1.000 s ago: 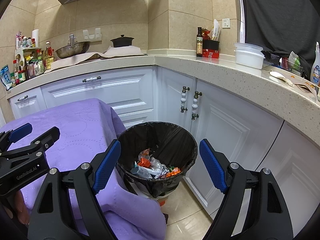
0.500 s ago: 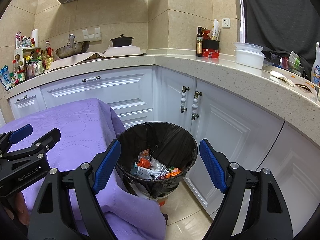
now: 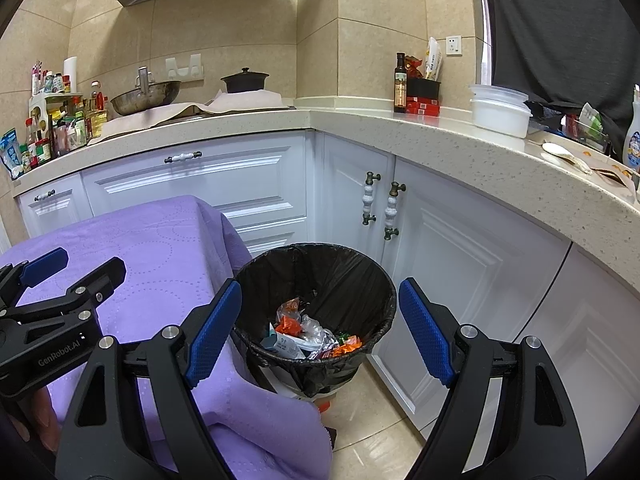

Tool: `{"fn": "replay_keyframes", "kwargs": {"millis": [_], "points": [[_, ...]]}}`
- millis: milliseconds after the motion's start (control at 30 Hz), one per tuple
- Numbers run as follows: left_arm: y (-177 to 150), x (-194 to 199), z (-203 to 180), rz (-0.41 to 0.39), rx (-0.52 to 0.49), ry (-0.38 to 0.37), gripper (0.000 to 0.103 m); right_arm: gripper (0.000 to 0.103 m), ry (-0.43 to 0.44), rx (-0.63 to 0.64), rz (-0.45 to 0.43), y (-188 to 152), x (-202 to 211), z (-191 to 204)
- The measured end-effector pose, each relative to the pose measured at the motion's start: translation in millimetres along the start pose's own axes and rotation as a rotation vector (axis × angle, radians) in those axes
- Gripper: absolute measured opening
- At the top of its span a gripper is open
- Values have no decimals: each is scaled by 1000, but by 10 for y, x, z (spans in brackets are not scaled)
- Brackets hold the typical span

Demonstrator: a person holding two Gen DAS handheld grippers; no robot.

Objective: Collect trash

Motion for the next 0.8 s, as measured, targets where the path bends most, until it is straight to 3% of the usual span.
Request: {"fn": "replay_keyframes", "kwargs": {"millis": [500,633,800], "points": [[109,47,35,-40,14,-14,86,79,11,2,3,-5,-70,41],[139,-27,258,-6,41,29,86,80,36,14,-5,65,-99,134],[123,-112,807,38,88,122,86,86,159,57,-7,235,-196,564]]}}
Point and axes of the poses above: each gripper's, at about its wrist camera, not at the fingertips, and x roughly against the way its jaws point, z to its left, y to its top, the point moved 6 cm from there along -x, roughly the way its jaws point, and after that the axes turned 6 degrees about x, right-handed, at the moved point
